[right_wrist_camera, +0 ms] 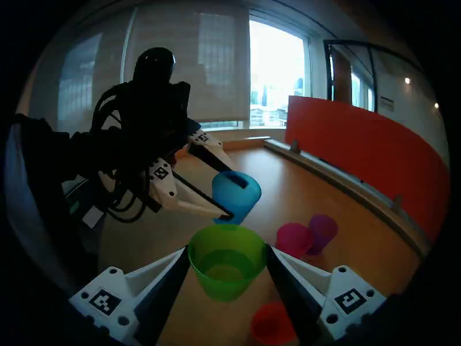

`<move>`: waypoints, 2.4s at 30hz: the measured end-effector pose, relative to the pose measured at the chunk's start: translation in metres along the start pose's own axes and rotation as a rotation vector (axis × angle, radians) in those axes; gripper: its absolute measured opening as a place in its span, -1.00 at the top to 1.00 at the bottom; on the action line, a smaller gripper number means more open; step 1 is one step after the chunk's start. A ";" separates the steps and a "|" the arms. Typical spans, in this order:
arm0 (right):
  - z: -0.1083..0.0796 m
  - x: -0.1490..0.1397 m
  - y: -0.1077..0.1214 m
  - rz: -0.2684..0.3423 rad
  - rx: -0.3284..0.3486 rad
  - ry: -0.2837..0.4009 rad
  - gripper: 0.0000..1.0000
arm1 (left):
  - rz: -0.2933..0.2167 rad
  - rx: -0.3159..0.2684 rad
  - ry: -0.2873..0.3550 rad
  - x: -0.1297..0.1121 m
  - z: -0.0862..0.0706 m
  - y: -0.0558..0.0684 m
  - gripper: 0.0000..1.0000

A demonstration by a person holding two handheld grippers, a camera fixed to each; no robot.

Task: Pour water

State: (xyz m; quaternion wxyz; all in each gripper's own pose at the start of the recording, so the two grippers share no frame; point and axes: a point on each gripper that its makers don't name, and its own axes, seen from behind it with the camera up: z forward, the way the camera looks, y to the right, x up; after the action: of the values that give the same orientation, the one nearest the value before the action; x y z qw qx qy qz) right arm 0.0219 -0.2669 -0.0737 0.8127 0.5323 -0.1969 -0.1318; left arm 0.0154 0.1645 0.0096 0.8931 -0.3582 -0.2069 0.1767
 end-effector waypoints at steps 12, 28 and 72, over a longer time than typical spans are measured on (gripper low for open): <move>0.013 -0.028 -0.001 -0.007 0.031 -0.088 -0.88 | 0.010 -0.028 -0.085 -0.036 0.020 0.001 -0.72; 0.033 -0.058 -0.001 -0.027 0.063 -0.180 -0.88 | -0.006 -0.066 -0.128 -0.064 0.042 0.004 -0.72; 0.048 -0.073 0.003 -0.042 0.058 -0.221 -0.88 | -0.022 -0.093 -0.161 -0.092 0.048 0.010 -0.72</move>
State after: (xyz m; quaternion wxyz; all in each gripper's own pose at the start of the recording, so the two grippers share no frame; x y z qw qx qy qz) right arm -0.0649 -0.2742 -0.0665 0.7675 0.5418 -0.2778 -0.2008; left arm -0.0889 0.1561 0.0115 0.8578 -0.3817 -0.2900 0.1851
